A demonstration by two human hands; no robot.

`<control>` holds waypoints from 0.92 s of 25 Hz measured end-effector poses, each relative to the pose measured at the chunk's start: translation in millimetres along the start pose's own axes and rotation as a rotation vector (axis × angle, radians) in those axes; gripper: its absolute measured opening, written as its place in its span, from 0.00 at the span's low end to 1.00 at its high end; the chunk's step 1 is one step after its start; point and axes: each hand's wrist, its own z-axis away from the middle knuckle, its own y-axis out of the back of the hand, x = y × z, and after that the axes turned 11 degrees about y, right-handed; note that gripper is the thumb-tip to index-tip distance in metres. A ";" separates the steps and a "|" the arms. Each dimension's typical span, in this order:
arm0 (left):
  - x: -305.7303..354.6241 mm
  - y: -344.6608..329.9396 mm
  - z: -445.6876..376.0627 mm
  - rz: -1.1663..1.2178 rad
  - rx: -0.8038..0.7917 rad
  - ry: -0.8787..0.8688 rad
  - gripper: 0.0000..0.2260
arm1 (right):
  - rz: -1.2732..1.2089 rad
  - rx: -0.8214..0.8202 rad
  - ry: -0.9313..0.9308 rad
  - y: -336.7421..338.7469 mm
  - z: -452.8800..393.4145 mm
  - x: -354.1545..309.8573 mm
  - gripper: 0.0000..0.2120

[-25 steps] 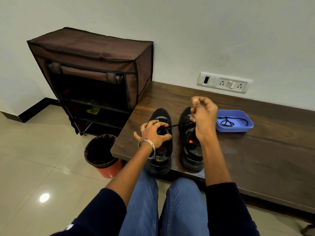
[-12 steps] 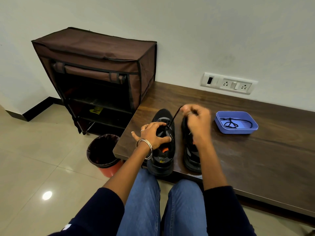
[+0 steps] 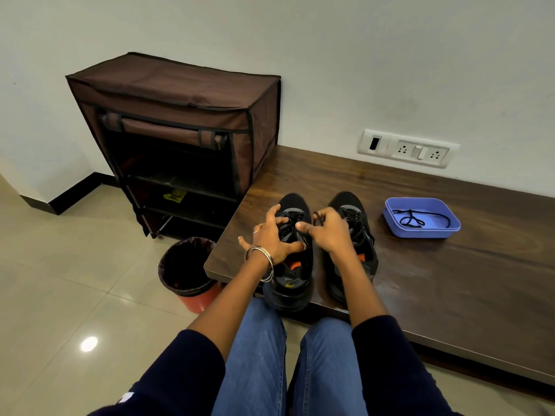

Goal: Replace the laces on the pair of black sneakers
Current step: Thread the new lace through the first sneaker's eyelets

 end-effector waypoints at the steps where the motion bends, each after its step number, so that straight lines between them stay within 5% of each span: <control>1: 0.3 -0.1 -0.4 -0.002 -0.004 0.000 0.47 | 0.055 -0.040 -0.018 -6.0 -1.0 4.6 0.21; 7: -10.5 3.6 -7.9 -0.068 -0.029 -0.008 0.46 | 0.091 -0.002 0.018 8.3 -3.0 -0.6 0.13; 10: -8.5 -2.4 -5.1 -0.169 0.061 -0.037 0.35 | 0.051 0.075 -0.002 13.5 2.4 -1.0 0.16; 14: -11.4 -5.7 -2.1 -0.248 0.246 -0.083 0.21 | 0.223 0.207 0.023 30.0 6.2 -6.7 0.07; 17: -11.4 -5.3 -1.2 -0.287 0.246 -0.167 0.17 | 0.243 0.248 0.119 39.3 11.4 -20.3 0.17; 19: -8.2 -5.0 -1.1 -0.346 0.250 -0.206 0.16 | 0.190 0.149 0.215 29.3 7.9 -25.7 0.16; 23: -5.9 -4.3 0.2 -0.428 0.242 -0.215 0.16 | 0.306 -0.190 0.119 -9.9 10.8 -12.7 0.21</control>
